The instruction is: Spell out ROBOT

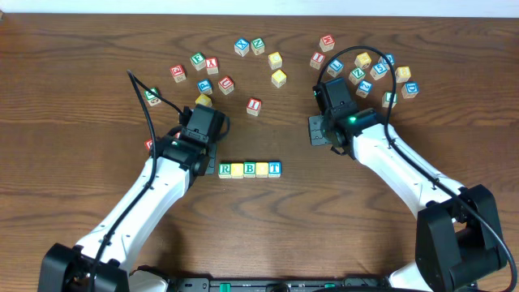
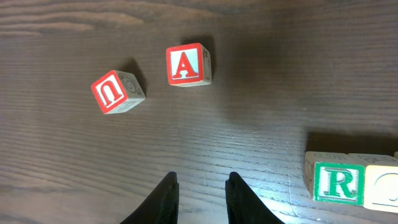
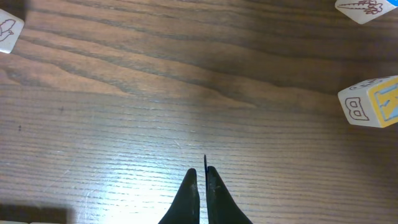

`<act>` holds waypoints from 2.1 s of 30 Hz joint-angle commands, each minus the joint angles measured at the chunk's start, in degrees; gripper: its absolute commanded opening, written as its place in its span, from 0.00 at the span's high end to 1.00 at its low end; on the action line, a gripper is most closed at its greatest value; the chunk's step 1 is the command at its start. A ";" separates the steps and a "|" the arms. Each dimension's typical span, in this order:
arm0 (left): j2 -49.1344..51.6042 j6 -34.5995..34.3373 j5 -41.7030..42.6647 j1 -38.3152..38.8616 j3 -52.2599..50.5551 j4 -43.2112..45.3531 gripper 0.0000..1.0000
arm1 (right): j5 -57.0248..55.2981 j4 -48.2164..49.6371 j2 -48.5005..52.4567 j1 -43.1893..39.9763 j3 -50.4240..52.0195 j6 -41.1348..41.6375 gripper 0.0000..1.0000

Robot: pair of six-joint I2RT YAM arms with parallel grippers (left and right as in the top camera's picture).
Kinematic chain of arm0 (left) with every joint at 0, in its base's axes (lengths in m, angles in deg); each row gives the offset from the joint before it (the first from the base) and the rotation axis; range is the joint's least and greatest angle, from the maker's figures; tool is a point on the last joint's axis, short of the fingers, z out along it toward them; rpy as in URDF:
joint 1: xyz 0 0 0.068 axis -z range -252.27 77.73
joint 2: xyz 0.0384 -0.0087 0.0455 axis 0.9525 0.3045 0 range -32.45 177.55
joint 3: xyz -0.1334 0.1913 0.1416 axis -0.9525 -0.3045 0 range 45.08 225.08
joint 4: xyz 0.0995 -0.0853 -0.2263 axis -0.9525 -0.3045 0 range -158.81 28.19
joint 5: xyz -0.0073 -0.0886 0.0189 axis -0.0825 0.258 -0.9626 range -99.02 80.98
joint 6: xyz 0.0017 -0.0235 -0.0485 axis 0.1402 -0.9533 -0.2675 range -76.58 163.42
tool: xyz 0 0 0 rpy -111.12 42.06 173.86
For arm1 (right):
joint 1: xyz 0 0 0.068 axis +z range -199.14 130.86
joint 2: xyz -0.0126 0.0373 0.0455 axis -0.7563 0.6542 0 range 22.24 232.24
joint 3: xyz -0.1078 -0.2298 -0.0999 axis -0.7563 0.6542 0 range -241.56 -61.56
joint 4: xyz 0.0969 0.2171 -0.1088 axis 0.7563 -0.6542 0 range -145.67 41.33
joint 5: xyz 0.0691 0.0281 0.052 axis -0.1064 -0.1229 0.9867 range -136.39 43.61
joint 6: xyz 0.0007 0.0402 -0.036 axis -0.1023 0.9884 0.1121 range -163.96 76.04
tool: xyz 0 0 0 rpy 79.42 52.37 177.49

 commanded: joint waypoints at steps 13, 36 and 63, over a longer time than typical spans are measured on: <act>0.37 4.37 9.42 -8.22 -0.24 0.44 0.75 | -0.76 -0.02 -1.31 0.28 -0.98 -1.64 0.99; 0.37 4.31 10.38 -9.99 -0.24 1.99 0.74 | -0.72 -0.98 -1.31 0.28 -0.98 -3.08 0.99; 0.39 3.85 21.81 -9.22 -9.22 8.26 0.81 | -0.72 -0.59 -1.31 0.33 -0.98 -3.06 0.99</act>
